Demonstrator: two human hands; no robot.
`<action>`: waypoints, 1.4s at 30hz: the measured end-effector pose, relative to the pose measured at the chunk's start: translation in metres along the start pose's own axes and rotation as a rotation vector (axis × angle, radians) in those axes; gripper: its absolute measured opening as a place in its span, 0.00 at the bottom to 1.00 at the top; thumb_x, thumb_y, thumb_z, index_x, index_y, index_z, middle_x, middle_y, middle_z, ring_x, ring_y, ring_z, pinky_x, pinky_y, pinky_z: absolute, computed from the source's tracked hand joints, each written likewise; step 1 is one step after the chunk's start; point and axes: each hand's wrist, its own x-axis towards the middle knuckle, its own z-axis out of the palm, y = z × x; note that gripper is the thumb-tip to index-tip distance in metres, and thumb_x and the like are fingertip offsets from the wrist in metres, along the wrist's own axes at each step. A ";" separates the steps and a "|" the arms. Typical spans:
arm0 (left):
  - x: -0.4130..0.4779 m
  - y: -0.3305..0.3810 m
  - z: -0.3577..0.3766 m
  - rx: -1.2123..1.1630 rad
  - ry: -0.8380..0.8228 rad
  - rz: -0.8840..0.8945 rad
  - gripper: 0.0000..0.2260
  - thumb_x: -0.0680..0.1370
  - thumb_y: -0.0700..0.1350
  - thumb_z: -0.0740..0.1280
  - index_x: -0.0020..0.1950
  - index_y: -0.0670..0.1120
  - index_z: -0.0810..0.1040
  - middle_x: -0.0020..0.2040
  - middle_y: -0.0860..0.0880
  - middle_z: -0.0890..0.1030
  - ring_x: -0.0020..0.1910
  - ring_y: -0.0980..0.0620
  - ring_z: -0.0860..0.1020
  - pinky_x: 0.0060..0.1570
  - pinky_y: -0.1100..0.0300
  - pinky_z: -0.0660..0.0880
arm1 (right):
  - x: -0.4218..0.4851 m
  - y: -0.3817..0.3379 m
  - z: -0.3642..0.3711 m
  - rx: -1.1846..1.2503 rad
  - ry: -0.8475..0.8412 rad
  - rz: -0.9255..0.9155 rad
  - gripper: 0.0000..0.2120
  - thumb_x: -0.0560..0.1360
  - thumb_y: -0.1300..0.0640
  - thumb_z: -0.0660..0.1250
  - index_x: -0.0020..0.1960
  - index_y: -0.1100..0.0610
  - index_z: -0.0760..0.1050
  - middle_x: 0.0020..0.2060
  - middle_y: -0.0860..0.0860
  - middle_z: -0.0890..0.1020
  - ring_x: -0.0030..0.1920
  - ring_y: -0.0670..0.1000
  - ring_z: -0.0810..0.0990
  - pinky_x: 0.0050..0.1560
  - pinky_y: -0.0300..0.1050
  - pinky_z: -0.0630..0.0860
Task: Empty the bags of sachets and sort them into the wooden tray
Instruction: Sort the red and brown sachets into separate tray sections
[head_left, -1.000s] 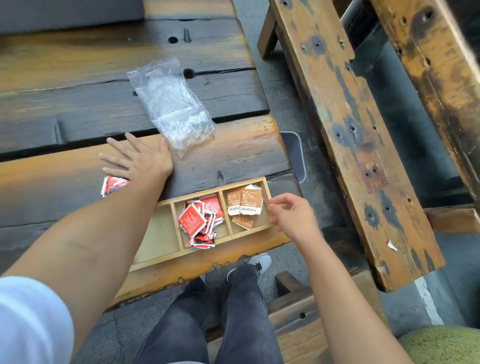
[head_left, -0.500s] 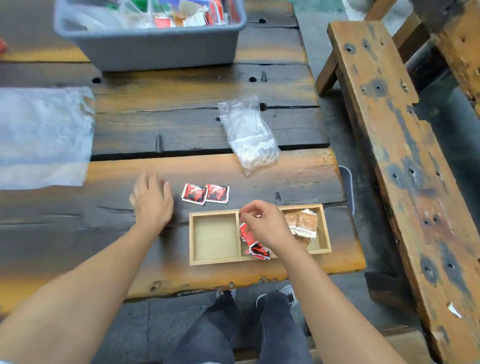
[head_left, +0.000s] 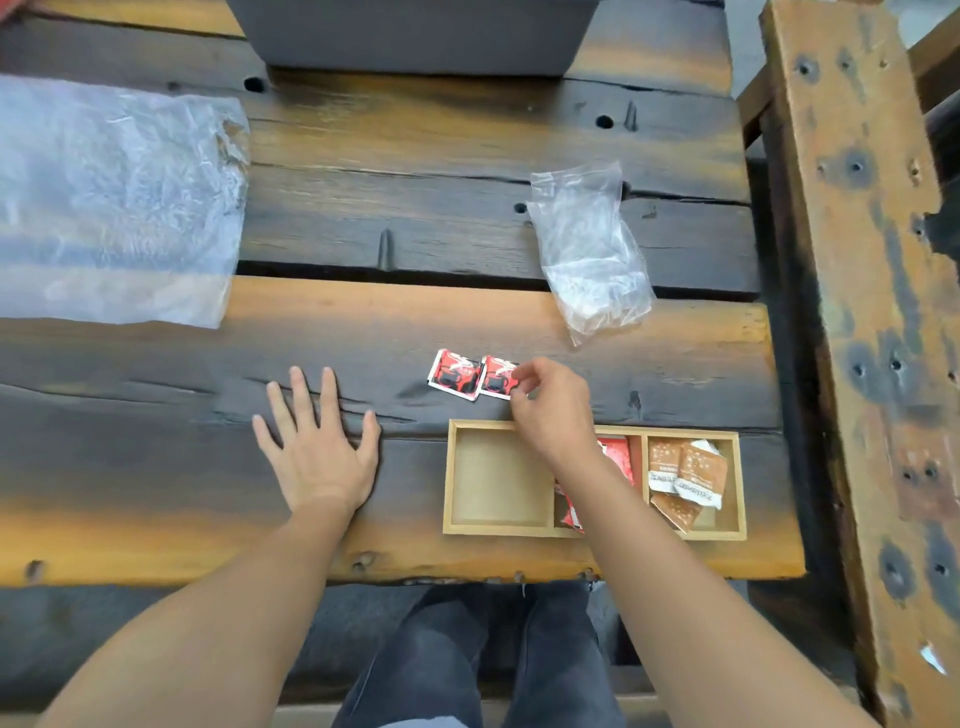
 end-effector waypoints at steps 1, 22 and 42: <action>0.000 0.000 0.000 -0.004 0.002 -0.005 0.32 0.79 0.64 0.50 0.81 0.52 0.53 0.82 0.45 0.51 0.80 0.41 0.48 0.76 0.38 0.47 | 0.005 0.000 0.003 -0.041 0.006 -0.022 0.12 0.74 0.64 0.63 0.55 0.57 0.80 0.49 0.55 0.82 0.52 0.56 0.78 0.50 0.45 0.73; 0.002 0.002 0.003 -0.011 0.030 -0.021 0.34 0.77 0.64 0.50 0.80 0.51 0.56 0.81 0.44 0.53 0.80 0.39 0.49 0.75 0.37 0.48 | 0.016 0.010 -0.019 0.094 -0.167 0.003 0.03 0.74 0.57 0.70 0.45 0.57 0.82 0.36 0.52 0.81 0.39 0.50 0.75 0.37 0.43 0.67; -0.005 0.002 0.004 -0.082 0.114 0.003 0.32 0.78 0.63 0.53 0.79 0.50 0.58 0.81 0.43 0.55 0.80 0.39 0.51 0.76 0.36 0.48 | -0.067 0.084 -0.066 0.264 -0.082 0.185 0.10 0.77 0.54 0.66 0.43 0.58 0.83 0.36 0.53 0.85 0.35 0.53 0.82 0.38 0.50 0.78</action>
